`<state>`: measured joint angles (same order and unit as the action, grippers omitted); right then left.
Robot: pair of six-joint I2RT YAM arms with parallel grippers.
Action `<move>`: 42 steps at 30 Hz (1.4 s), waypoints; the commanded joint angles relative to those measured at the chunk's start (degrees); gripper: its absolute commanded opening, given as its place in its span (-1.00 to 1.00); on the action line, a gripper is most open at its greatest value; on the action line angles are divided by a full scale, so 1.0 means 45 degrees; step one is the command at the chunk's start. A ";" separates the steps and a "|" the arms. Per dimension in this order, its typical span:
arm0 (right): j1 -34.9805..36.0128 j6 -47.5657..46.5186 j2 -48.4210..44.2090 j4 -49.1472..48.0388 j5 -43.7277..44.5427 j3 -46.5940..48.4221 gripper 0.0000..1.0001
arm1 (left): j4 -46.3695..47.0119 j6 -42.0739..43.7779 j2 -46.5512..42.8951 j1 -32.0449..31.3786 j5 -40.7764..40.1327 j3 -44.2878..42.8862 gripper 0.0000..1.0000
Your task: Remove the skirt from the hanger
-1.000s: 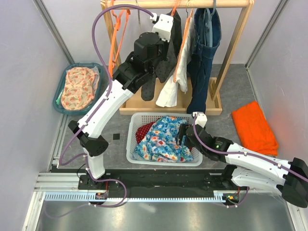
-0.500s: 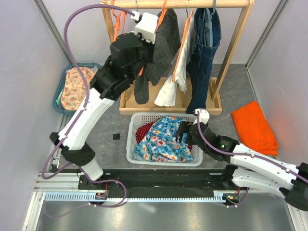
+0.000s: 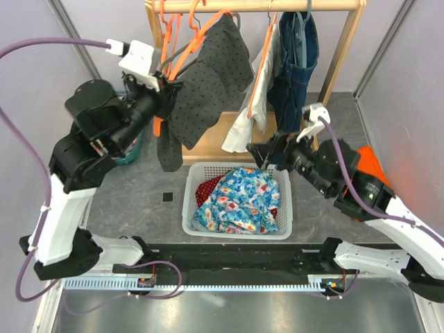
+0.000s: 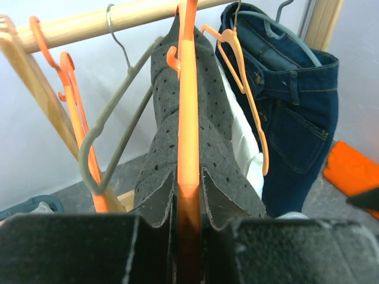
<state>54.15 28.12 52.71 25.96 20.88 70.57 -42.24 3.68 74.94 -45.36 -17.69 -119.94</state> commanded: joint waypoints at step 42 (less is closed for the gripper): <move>0.1853 -0.3357 0.2684 -0.1531 -0.3138 0.8887 -1.00 | 0.1300 -0.1287 -0.1517 0.0901 0.0729 0.2669 -0.97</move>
<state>62.15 18.57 71.44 18.26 4.82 104.31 -43.31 -1.98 67.75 -41.85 -11.42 -107.44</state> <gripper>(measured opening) 0.014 0.159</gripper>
